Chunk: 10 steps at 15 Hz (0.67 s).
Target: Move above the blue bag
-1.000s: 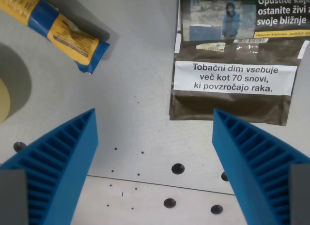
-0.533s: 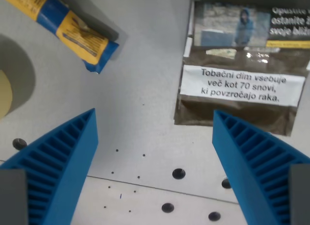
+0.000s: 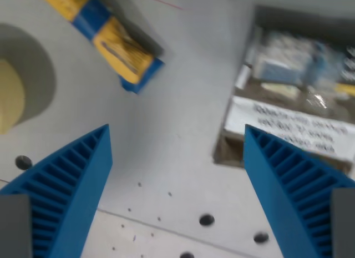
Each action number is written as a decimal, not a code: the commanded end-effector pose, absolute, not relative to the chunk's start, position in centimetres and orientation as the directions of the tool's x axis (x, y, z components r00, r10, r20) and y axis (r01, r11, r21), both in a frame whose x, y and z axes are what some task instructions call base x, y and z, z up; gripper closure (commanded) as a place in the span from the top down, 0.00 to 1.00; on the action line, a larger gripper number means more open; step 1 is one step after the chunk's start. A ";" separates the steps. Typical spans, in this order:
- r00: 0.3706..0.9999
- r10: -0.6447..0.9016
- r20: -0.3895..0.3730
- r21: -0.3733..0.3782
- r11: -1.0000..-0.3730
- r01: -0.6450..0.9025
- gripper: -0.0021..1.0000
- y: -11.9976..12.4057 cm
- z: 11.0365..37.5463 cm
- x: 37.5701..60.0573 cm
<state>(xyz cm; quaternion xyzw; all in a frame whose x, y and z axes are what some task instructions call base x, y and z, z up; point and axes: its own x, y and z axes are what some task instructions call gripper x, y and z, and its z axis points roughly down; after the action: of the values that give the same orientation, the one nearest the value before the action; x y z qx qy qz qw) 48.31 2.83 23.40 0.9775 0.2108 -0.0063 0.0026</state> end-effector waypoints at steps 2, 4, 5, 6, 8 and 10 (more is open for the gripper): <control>0.731 0.681 0.049 -0.023 -0.731 0.682 1.00 4.0 22.2 48.8; 0.696 0.716 0.048 -0.026 -0.696 0.718 1.00 4.8 21.7 49.0; 0.680 0.731 0.050 -0.027 -0.680 0.733 1.00 5.2 21.5 49.1; 0.665 0.745 0.049 -0.029 -0.665 0.746 1.00 5.6 21.2 49.2; 0.629 0.776 0.050 -0.032 -0.628 0.777 1.00 6.4 20.7 49.4; 0.596 0.801 0.048 -0.036 -0.595 0.803 1.00 7.2 20.2 49.7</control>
<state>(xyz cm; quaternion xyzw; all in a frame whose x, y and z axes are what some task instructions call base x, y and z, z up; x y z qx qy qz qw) 48.99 6.97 20.38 0.9421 0.3353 0.0009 0.0019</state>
